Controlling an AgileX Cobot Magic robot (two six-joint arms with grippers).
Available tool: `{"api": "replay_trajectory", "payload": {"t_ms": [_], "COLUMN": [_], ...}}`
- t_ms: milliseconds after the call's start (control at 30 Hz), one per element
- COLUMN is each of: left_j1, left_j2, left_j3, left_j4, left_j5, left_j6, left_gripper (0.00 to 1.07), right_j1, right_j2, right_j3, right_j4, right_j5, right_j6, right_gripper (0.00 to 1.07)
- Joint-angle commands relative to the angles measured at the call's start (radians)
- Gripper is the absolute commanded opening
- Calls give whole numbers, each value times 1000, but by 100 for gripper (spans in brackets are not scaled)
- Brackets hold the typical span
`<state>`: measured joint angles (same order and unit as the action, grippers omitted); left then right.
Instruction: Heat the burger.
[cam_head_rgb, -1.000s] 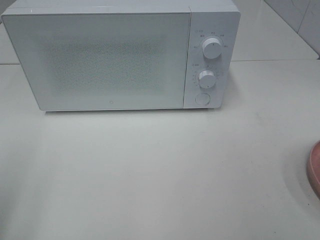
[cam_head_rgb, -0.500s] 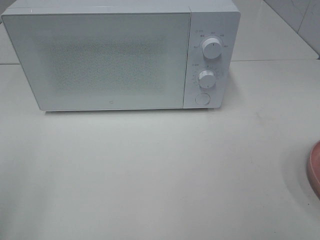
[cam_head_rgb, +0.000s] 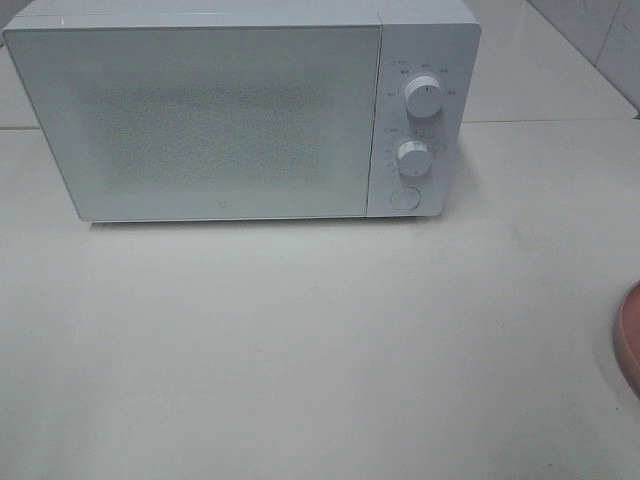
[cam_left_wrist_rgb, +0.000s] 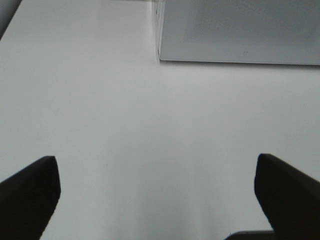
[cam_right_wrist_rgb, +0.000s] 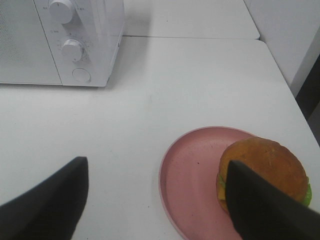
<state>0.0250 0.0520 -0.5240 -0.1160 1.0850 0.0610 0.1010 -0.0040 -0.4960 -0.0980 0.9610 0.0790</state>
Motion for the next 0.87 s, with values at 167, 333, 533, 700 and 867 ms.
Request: {"api": "replay_trajectory", "payload": {"t_ms": [167,333,533,700,867], "left_j1": [3,3,3,3,3], "left_j2": [-83,-83,-83,-82,-82], "left_j3": [5,5,5,5,5], "left_j4": [-8,-8,-8,-8,-8], "left_j5": [-13,-13,-13,-13,-13], "left_j6": [1,1,1,1,1], "left_gripper": [98,98,98,98,98], "right_j1": [-6,-6,-6,-6,-6], "right_j2": [-24,-24,-24,-24,-24], "right_j3": [1,1,1,1,1], "right_j4": [2,2,2,2,2], "right_j5": [0,0,0,0,0], "right_j6": [-7,-7,-7,-7,-7], "right_gripper": [72,72,72,72,72]}}
